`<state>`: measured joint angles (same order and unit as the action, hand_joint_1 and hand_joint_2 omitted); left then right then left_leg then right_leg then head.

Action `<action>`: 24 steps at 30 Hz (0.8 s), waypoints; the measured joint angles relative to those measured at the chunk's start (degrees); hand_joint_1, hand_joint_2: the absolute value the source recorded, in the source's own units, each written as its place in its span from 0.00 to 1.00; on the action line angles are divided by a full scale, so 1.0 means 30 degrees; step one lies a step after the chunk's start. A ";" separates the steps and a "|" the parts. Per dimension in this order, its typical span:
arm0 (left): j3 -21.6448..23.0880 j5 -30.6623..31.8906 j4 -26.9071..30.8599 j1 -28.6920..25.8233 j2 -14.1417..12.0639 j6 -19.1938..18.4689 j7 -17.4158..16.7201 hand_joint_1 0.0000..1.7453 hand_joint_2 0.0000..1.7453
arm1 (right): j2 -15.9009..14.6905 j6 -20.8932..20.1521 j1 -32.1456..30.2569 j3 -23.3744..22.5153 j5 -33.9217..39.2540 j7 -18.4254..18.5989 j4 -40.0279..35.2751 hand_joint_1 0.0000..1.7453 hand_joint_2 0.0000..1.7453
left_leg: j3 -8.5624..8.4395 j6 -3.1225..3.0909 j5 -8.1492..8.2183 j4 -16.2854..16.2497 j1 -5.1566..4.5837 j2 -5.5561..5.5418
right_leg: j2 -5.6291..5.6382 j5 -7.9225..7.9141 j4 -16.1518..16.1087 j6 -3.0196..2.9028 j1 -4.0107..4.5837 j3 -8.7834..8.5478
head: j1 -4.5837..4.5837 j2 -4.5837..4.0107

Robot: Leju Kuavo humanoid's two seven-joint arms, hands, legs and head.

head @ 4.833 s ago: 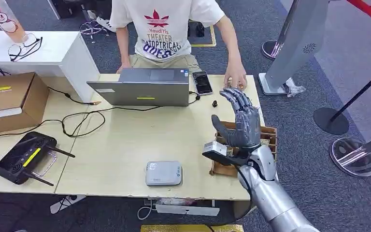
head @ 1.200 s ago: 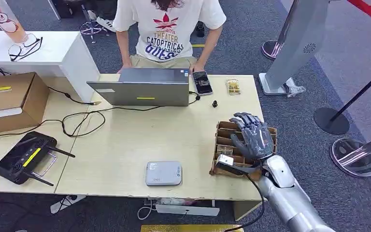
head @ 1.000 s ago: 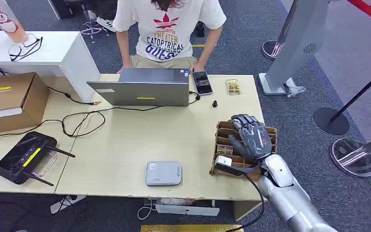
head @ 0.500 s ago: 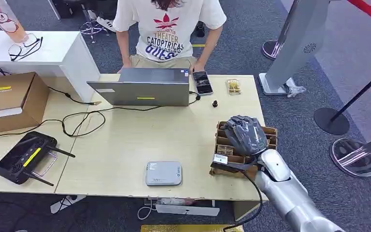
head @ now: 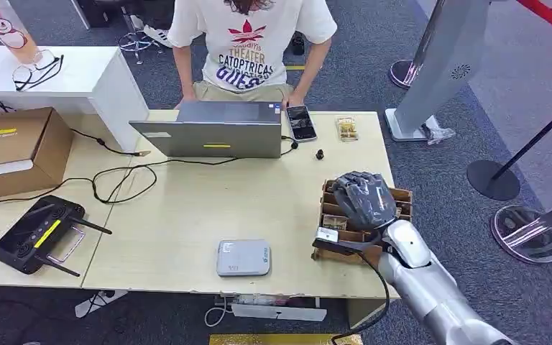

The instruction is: Pass the card to the sensor for recognition and then transmit it.

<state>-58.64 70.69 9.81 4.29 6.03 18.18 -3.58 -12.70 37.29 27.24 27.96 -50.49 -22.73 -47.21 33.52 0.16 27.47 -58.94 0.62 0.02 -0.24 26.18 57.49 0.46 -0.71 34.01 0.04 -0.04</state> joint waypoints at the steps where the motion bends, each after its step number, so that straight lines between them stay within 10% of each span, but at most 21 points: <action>1: 0.0000 0.0007 0.0000 0.0001 0.0000 -0.0021 0.0000 0.00 0.00 | -0.0021 0.0015 0.0020 0.0014 0.0088 0.0007 0.0007 0.70 1.00 | 0.0000 0.0000 0.0000 0.0000 0.0000 0.0000 | 0.0000 0.0000 0.0000 0.0000 0.0000 0.0000 | 0.0000 0.0000; 2: 0.0000 0.0007 0.0000 0.0002 0.0000 -0.0029 0.0007 0.00 0.00 | -0.0051 0.0029 0.0032 0.0029 0.0147 0.0007 0.0022 0.40 1.00 | 0.0000 0.0000 0.0001 0.0000 0.0000 -0.0001 | 0.0000 0.0000 0.0000 0.0000 0.0000 0.0000 | 0.0000 0.0000; 5: -0.0007 0.0007 0.0000 -0.0001 -0.0015 -0.0095 0.0058 0.00 0.00 | -0.0131 0.0036 0.0047 0.0073 0.0190 0.0007 0.0044 0.23 1.00 | 0.0002 0.0000 0.0001 0.0000 0.0000 -0.0001 | 0.0000 0.0000 0.0000 0.0000 0.0000 0.0000 | 0.0000 0.0000; 19: -0.0007 0.0043 0.0000 -0.0012 -0.0080 -0.0204 0.0226 0.00 0.00 | -0.0502 0.0291 0.0052 0.0437 0.0511 0.0196 0.0022 0.30 1.00 | 0.0000 0.0000 0.0000 0.0000 0.0000 -0.0001 | 0.0001 0.0000 0.0000 0.0000 0.0000 0.0000 | 0.0000 0.0000; 24: -0.0007 0.0080 0.0000 -0.0011 -0.0117 -0.0233 0.0233 0.00 0.00 | -0.0648 0.0321 0.0056 0.0605 0.0547 0.0350 -0.0029 0.48 1.00 | 0.0001 0.0000 0.0000 0.0000 0.0000 -0.0001 | 0.0000 0.0000 0.0000 0.0000 0.0000 0.0000 | 0.0000 0.0000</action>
<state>-58.66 70.93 9.81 4.26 5.68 17.49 -2.89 -14.64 38.25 27.41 29.77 -48.85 -21.68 -47.30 33.52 0.16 27.47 -58.94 0.62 0.02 -0.24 26.18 57.49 0.46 -0.71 34.01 0.04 -0.04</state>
